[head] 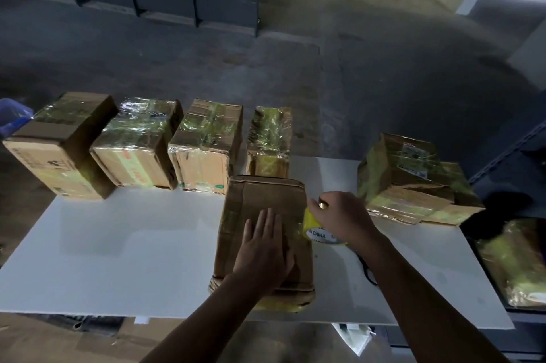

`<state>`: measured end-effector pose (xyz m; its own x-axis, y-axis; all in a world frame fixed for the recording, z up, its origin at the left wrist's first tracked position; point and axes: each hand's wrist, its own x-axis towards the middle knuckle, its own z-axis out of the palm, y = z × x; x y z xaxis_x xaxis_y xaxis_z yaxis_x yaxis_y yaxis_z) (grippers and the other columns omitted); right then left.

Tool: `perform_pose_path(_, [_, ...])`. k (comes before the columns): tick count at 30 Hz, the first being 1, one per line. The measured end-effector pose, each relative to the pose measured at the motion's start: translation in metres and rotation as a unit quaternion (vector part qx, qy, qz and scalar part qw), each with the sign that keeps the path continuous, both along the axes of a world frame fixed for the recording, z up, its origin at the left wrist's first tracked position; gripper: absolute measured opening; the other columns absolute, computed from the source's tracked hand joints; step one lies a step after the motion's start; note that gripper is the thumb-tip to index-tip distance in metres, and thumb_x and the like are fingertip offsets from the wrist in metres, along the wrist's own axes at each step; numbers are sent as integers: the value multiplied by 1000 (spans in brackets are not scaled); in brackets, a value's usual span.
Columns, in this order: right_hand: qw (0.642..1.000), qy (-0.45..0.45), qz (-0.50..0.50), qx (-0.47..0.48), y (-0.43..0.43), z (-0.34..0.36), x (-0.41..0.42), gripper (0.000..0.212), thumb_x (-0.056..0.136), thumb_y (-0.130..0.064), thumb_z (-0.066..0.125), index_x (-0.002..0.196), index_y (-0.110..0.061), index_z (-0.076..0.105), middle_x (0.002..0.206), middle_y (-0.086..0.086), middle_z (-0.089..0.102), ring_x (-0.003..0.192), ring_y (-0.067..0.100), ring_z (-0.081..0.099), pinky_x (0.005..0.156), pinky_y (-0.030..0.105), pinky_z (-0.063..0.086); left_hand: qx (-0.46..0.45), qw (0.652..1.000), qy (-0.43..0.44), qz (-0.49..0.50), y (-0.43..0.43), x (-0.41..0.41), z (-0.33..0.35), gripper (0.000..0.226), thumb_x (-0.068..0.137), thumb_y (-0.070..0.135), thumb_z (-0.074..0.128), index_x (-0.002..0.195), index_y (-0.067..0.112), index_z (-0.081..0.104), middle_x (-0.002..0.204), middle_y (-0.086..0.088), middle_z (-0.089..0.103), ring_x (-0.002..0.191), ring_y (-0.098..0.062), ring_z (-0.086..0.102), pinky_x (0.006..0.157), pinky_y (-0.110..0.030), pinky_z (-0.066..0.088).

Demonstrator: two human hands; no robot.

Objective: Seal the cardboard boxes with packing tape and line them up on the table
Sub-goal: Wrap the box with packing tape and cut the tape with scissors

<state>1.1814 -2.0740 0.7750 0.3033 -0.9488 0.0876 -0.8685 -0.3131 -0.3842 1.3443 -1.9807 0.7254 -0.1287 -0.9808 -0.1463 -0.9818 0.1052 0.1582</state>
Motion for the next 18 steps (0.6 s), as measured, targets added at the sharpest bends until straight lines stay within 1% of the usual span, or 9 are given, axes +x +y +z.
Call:
perform_pose_path(2, [1000, -7, 15, -6, 1, -3, -4, 47, 92, -39, 56, 55, -11, 45, 47, 1, 40, 45, 11, 39, 45, 25, 26, 10, 1000, 10, 2, 2, -4, -4, 81, 97, 59, 21, 152, 5, -4, 161, -15, -8, 148, -27, -11, 119, -46, -7])
perform_pose_path(4, [998, -43, 43, 12, 1, -3, -9, 45, 92, -37, 56, 62, -4, 53, 52, 11, 48, 48, 15, 43, 48, 27, 30, 27, 1000, 1, 2, 2, -5, -7, 94, 90, 70, 18, 152, 5, -6, 160, -15, -10, 148, -28, -13, 119, -48, -7])
perform_pose_path(7, [991, -103, 60, 60, -5, -3, -19, 45, 92, -37, 57, 67, 1, 56, 59, 18, 51, 50, 13, 41, 51, 28, 33, 38, 999, -11, 11, 1, -10, -5, 112, 73, 82, 3, 152, 2, -3, 160, -17, -7, 148, -30, -11, 119, -52, -4])
perform_pose_path(8, [991, -105, 56, 60, -6, -4, -23, 46, 92, -38, 57, 66, 0, 55, 57, 16, 48, 50, 12, 40, 50, 28, 33, 38, 999, -13, 16, 0, -12, -5, 113, 72, 82, 3, 152, 2, -2, 160, -17, -7, 148, -30, -10, 119, -53, -4])
perform_pose_path(10, [995, -86, 53, 22, -8, -12, -34, 46, 89, -36, 60, 58, -5, 50, 49, 4, 38, 46, 12, 34, 48, 28, 30, 42, 999, -16, 17, -1, -14, -7, 110, 78, 81, 11, 152, 1, -2, 160, -17, -8, 148, -30, -11, 118, -53, -4])
perform_pose_path(12, [998, -25, 49, -13, -9, -23, -47, 43, 85, -34, 63, 52, -12, 45, 45, -4, 30, 43, 12, 30, 48, 27, 28, 50, 998, -22, 12, 0, -12, -9, 111, 76, 82, 8, 151, 2, -5, 160, -17, -10, 147, -30, -13, 118, -52, -5])
perform_pose_path(15, [1000, 4, 16, 16, -8, -38, -58, 41, 86, -35, 65, 56, -12, 50, 47, -4, 37, 45, 12, 37, 49, 24, 27, 61, 998, -32, 6, 0, -7, -11, 116, 67, 82, -4, 151, 2, -8, 160, -16, -13, 147, -30, -15, 118, -54, -4])
perform_pose_path(17, [998, 15, -3, 67, -6, -46, -55, 39, 88, -41, 62, 60, -18, 49, 52, -7, 41, 50, 6, 40, 49, 22, 27, 73, 997, -31, 20, -1, -10, -7, 116, 69, 84, -2, 151, 2, -7, 160, -17, -12, 147, -30, -14, 118, -56, -3])
perform_pose_path(18, [995, 18, -8, 96, -4, -50, -52, 37, 89, -45, 59, 64, -19, 50, 56, -7, 44, 54, 7, 43, 50, 22, 28, 76, 996, -30, 33, -2, -14, -2, 115, 73, 85, 3, 151, 1, -5, 160, -17, -10, 147, -31, -12, 117, -58, -3])
